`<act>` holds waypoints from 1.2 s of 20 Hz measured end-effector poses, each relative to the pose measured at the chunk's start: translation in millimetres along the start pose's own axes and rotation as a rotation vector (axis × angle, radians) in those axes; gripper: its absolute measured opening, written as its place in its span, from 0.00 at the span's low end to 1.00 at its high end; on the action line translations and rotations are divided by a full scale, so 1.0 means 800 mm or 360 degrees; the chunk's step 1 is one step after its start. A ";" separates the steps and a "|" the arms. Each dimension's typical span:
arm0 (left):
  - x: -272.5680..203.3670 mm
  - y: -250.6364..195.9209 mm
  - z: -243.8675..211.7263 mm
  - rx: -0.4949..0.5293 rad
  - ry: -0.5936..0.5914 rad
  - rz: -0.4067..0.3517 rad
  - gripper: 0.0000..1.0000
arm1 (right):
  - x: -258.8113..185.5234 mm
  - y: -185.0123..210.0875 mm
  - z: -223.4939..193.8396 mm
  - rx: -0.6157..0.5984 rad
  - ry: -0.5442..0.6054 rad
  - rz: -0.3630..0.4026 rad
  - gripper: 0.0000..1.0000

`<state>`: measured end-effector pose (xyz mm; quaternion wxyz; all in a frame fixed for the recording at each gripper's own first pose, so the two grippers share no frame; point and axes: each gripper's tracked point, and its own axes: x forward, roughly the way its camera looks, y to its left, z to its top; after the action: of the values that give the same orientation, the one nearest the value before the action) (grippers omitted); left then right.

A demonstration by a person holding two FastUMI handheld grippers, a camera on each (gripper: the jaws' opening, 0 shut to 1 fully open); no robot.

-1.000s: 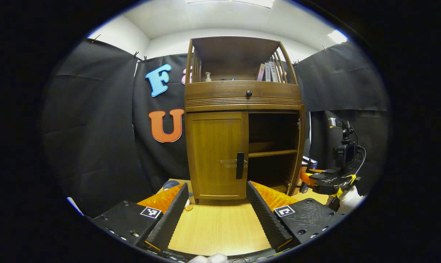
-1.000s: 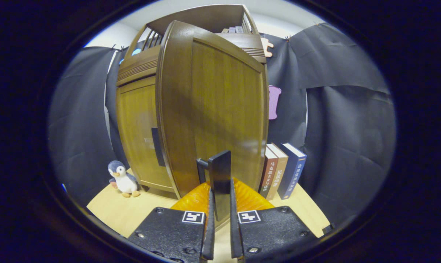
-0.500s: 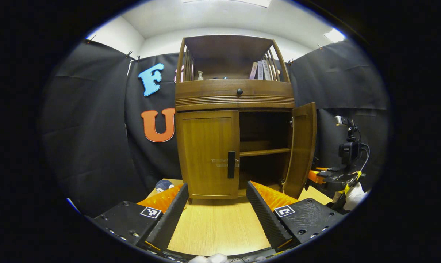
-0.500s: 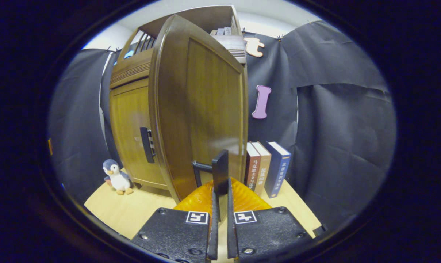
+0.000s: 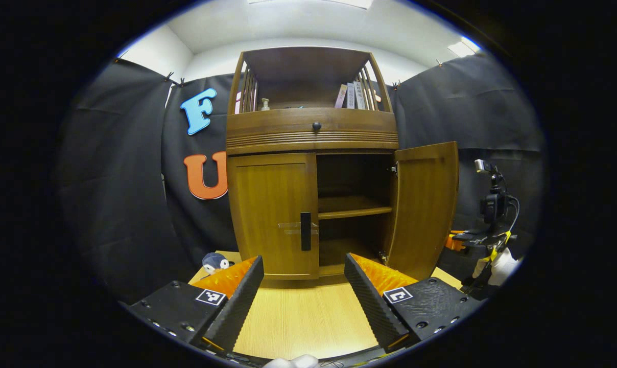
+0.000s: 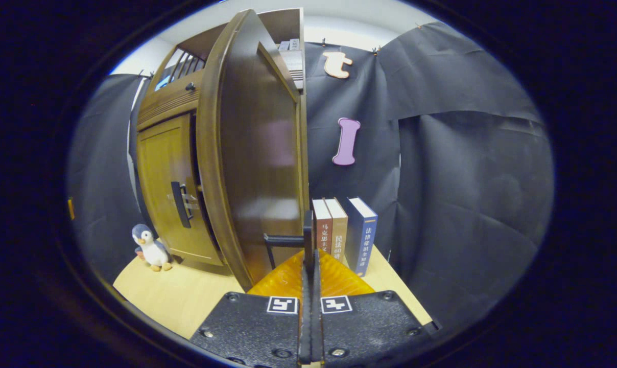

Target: Open the right door of the double-door shoe cabinet with the right hand, and open the left door with the left hand.

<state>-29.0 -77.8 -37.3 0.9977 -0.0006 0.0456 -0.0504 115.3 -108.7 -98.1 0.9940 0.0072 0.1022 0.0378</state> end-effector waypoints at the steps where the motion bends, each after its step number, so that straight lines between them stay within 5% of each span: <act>1: 0.002 -0.008 -0.002 -0.0005 0.0010 0.0012 0.96 | -0.002 -0.006 -0.001 -0.0004 -0.0003 0.0027 0.04; 13: 0.001 -0.111 0.006 -0.0125 0.0025 0.0197 0.96 | 0.012 -0.053 0.011 -0.0078 0.0046 0.0343 0.04; 22: -0.014 -0.096 0.003 -0.0135 0.0007 0.0265 0.96 | -0.002 -0.058 0.018 -0.0086 0.0036 0.0267 0.06; 24: -0.010 -0.083 0.004 -0.0129 0.0016 0.0231 0.96 | -0.018 -0.065 0.026 -0.0103 0.0007 0.0208 0.19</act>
<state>-43.6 -142.8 -32.8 0.9976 -0.0375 0.0527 0.0240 109.2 -161.7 -76.1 0.9889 -0.0182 0.1023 0.1059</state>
